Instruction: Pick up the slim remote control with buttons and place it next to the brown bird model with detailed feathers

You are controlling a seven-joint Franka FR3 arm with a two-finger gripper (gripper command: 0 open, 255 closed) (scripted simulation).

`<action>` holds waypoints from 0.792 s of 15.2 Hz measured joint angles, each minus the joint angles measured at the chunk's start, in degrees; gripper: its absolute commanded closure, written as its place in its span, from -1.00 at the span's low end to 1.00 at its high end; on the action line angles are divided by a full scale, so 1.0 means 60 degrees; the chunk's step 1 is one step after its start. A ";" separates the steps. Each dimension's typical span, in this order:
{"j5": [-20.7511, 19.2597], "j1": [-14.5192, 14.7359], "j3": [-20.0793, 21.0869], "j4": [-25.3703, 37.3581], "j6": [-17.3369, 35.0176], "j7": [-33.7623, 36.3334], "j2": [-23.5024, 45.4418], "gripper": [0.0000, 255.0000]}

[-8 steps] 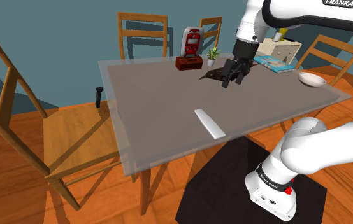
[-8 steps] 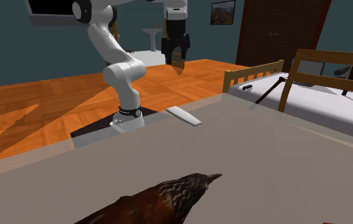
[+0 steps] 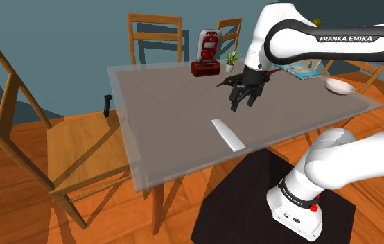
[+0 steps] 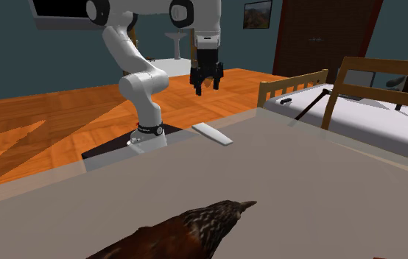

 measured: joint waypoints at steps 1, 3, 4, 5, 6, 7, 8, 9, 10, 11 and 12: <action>0.0003 -0.0026 0.0096 -0.0224 0.0372 0.0146 0.0126 -1.00; -0.0016 -0.0095 0.0260 -0.0624 0.1075 0.0416 0.0384 -1.00; -0.0078 -0.0178 0.0271 -0.0802 0.1467 0.0468 0.0587 -1.00; -0.0072 -0.0201 0.0379 -0.0968 0.1925 0.0631 0.0867 -1.00; -0.0117 -0.0267 0.0421 -0.1213 0.2377 0.0725 0.1053 -1.00; -0.0143 -0.0311 0.0503 -0.1361 0.2755 0.0874 0.1258 -1.00; -0.0171 -0.0357 0.0587 -0.1472 0.3119 0.1034 0.1492 -1.00; -0.0214 -0.0419 0.0656 -0.1660 0.3603 0.1171 0.1788 -1.00; -0.0247 -0.0461 0.0690 -0.1723 0.3872 0.1246 0.1974 -1.00; -0.0260 -0.0479 0.0711 -0.1794 0.4064 0.1288 0.2081 -1.00; -0.0266 -0.0489 0.0720 -0.1896 0.4221 0.1305 0.2128 -1.00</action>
